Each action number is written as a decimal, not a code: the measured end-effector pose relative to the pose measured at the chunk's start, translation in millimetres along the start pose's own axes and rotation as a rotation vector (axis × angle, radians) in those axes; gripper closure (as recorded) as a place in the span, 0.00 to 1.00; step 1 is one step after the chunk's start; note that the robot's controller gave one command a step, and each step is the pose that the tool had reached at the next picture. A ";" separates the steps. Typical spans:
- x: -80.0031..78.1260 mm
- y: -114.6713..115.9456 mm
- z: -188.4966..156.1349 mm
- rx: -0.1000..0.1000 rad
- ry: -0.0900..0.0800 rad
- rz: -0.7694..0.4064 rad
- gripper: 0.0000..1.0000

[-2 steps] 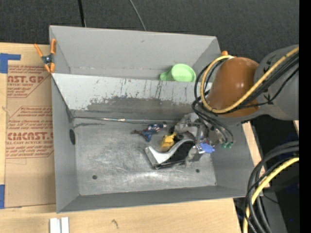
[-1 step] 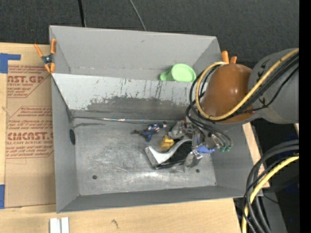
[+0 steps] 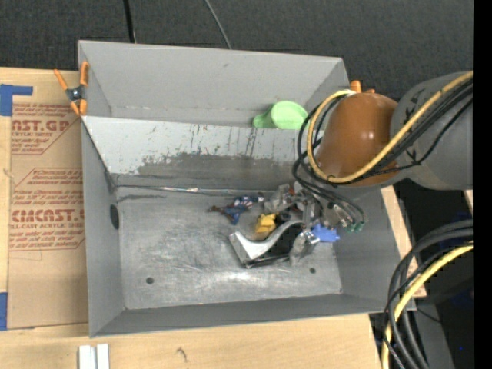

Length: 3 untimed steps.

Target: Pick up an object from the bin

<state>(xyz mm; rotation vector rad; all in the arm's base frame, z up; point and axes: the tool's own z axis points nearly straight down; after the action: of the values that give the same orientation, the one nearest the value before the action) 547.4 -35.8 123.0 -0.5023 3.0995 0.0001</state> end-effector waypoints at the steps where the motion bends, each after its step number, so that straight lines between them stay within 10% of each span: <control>1: -5.1 -2.4 19.2 0.002 -0.002 -0.039 0.00; 2: -8.0 0.3 28.3 0.000 -0.016 -0.057 1.00; 3: -8.0 0.3 28.3 0.000 -0.016 -0.057 1.00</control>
Offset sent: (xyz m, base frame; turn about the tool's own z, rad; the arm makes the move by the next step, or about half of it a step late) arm -0.0009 -0.0004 -0.0530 -0.0629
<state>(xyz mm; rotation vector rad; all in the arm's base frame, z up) 554.9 -33.0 94.8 -0.5879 3.0685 0.0037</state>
